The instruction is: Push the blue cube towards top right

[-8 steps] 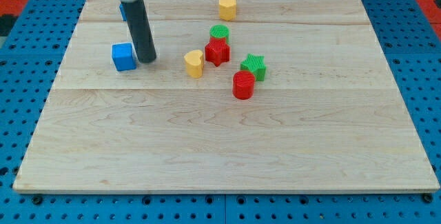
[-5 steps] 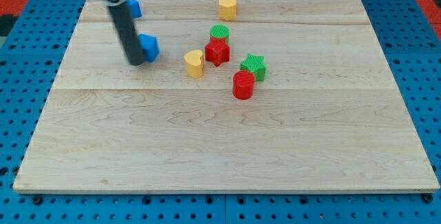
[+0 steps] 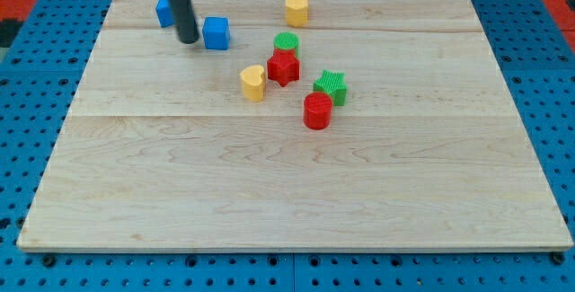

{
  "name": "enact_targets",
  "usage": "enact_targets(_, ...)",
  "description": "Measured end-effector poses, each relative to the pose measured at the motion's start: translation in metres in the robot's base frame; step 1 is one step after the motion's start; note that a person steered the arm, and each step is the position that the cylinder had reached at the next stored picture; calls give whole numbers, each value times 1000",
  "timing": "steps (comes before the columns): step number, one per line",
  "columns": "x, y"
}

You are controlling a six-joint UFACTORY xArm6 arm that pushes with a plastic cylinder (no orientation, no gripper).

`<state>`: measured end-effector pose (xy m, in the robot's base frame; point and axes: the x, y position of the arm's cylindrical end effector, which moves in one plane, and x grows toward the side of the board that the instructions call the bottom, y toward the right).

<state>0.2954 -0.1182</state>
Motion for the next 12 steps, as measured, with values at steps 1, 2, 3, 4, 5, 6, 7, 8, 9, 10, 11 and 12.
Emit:
enact_targets(1, -19, 57)
enact_targets(2, -39, 71)
enact_targets(3, -53, 68)
enact_targets(4, -31, 97)
enact_targets(5, -15, 115)
enact_targets(6, -30, 176)
enact_targets(7, -25, 219)
enact_targets(8, 3, 209)
enact_targets(9, 33, 206)
enact_targets(10, 0, 237)
enact_targets(11, -27, 257)
enact_targets(12, -27, 300)
